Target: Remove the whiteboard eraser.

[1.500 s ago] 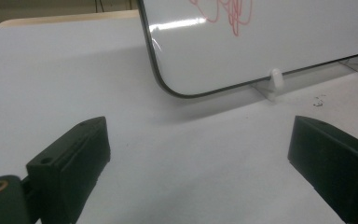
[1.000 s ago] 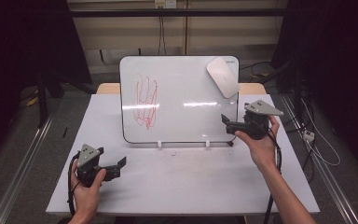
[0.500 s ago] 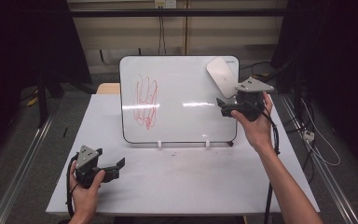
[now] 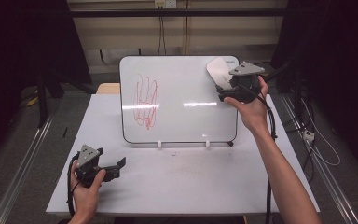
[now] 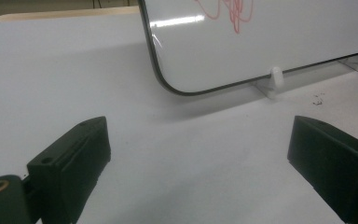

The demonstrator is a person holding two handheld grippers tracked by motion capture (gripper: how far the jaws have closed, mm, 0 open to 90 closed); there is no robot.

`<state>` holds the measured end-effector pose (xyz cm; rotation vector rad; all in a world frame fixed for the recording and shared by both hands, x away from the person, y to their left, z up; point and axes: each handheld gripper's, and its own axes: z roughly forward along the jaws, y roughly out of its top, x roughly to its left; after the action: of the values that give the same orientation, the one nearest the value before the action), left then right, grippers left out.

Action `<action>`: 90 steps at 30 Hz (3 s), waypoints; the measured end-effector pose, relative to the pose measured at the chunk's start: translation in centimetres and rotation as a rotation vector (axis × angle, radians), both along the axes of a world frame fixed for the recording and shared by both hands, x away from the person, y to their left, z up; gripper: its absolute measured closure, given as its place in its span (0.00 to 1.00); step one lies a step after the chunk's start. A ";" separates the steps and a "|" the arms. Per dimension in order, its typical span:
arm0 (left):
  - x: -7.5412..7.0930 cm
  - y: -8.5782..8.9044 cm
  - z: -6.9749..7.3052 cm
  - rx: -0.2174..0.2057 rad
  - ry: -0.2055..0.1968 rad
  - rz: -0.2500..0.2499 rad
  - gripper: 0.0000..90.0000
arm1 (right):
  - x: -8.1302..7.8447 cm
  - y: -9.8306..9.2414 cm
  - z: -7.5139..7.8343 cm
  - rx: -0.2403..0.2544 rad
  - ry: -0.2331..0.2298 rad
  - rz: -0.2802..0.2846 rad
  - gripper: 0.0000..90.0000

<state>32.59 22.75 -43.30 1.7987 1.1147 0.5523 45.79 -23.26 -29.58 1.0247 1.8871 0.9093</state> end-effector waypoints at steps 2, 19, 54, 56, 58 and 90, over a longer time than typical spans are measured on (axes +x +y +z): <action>0.0 0.0 0.0 0.001 0.000 0.001 0.06 | 0.4 0.2 -0.1 -0.017 0.008 -0.005 0.19; -0.5 0.7 0.0 -0.006 -0.007 0.004 0.06 | 2.5 1.8 -0.5 -0.153 -0.003 -0.055 0.26; -0.5 0.8 0.0 -0.007 -0.002 -0.005 0.07 | 2.8 0.6 0.2 -0.007 0.105 -0.016 0.35; -0.5 0.8 0.0 -0.012 -0.003 -0.001 0.07 | 2.7 0.5 0.2 0.012 0.096 -0.004 0.35; -0.5 0.8 -0.1 -0.014 -0.001 -0.001 0.07 | 2.4 0.4 0.3 0.033 0.091 0.003 0.35; -0.5 0.8 -0.1 -0.016 0.000 0.003 0.07 | -1.6 2.6 -0.3 0.067 0.009 0.119 0.35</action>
<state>32.06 23.60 -43.35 1.7840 1.1185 0.5437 44.20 -20.62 -29.88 0.9659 1.9534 1.0442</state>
